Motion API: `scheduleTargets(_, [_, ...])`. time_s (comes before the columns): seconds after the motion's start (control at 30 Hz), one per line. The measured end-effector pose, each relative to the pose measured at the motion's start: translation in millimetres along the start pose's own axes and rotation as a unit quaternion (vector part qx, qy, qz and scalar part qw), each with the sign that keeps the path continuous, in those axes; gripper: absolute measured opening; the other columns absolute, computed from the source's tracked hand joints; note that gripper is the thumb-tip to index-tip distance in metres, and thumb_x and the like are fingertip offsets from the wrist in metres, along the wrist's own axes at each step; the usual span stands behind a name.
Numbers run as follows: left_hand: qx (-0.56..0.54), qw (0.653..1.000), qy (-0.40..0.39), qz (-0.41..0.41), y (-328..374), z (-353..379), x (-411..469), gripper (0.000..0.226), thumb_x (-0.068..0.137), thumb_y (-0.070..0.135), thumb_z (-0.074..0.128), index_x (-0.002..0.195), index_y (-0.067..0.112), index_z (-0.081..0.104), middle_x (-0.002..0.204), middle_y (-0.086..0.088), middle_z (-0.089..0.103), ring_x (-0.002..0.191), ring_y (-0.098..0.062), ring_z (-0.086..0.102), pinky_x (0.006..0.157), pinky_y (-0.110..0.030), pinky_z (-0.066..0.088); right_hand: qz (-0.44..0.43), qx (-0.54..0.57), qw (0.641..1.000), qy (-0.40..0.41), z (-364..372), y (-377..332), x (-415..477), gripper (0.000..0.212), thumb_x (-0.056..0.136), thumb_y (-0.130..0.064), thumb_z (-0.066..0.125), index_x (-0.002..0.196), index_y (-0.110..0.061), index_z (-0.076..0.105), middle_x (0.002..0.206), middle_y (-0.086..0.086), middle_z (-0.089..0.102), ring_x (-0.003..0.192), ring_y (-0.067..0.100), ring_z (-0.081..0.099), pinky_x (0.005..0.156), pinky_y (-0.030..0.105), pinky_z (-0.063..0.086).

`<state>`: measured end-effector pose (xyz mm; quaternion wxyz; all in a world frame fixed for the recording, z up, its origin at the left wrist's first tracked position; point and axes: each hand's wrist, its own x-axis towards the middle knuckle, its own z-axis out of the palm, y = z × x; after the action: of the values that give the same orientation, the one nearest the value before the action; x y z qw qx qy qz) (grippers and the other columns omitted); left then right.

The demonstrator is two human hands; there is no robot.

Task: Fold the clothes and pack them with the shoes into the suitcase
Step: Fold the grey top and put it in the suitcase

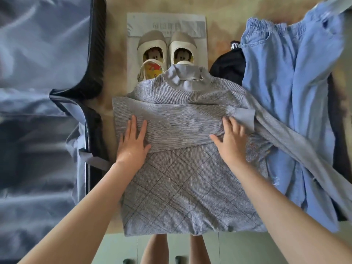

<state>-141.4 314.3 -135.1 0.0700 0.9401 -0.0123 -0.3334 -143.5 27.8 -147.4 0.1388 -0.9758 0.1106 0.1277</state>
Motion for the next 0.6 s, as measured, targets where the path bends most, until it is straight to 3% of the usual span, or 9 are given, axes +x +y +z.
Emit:
scheduleTargets(0.17, [-0.039,0.987,0.146,0.047,5,-1,-11,0.073,0.096,0.020,0.050,0.153,0.014,0.004,0.159,-0.013,-0.011,0.147,-0.027,-0.007,0.119,-0.043,0.004,-0.005,0.021,0.999,0.050,0,-4,-2,0.070,0.088,-0.040,0.061,0.146,-0.014,0.034,0.149,0.009,0.037,0.137,0.031,0.033,0.111,0.045,0.029])
scheduleTargets(0.23, [-0.028,0.992,0.107,0.058,8,3,-14,0.072,0.098,0.021,0.045,0.152,0.015,-0.001,0.159,-0.011,-0.012,0.147,-0.026,-0.009,0.120,-0.042,0.005,-0.002,0.031,0.998,0.054,-1,-2,-6,0.061,0.092,-0.038,0.057,0.145,-0.014,0.037,0.148,0.009,0.041,0.136,0.031,0.034,0.111,0.045,0.029])
scheduleTargets(0.3, [0.011,0.999,0.021,0.047,8,6,-13,0.075,0.100,0.028,0.041,0.150,0.016,-0.013,0.157,-0.009,-0.023,0.145,-0.025,-0.018,0.120,-0.042,0.002,-0.016,0.010,1.000,0.015,0,0,-8,0.058,0.095,-0.038,0.050,0.146,-0.015,0.036,0.150,0.009,0.038,0.137,0.031,0.032,0.112,0.044,0.026])
scheduleTargets(0.37, [0.027,0.999,-0.017,0.043,7,4,-12,0.076,0.100,0.031,0.040,0.150,0.018,-0.016,0.155,-0.007,-0.028,0.144,-0.024,-0.022,0.119,-0.043,0.000,-0.026,-0.004,1.000,-0.017,1,4,-8,0.058,0.097,-0.040,0.046,0.148,-0.017,0.032,0.154,0.008,0.031,0.140,0.031,0.027,0.114,0.044,0.023])
scheduleTargets(0.47, [-0.027,0.999,-0.012,0.029,9,-5,-15,0.068,0.100,0.031,0.040,0.152,0.021,-0.002,0.158,-0.003,-0.020,0.146,-0.021,-0.016,0.118,-0.047,0.001,-0.025,0.051,0.998,-0.011,-4,8,-6,0.052,0.098,-0.034,0.048,0.145,-0.013,0.038,0.153,0.009,0.033,0.141,0.028,0.027,0.116,0.042,0.019])
scheduleTargets(0.6, [-0.033,0.997,0.063,0.043,20,-13,-25,0.058,0.101,0.029,0.040,0.152,0.019,0.015,0.160,-0.007,-0.006,0.147,-0.021,-0.006,0.119,-0.041,0.001,0.023,0.147,0.983,0.104,-24,34,-16,0.040,0.091,-0.011,0.060,0.130,-0.002,0.055,0.140,0.019,0.048,0.128,0.038,0.043,0.107,0.045,0.029])
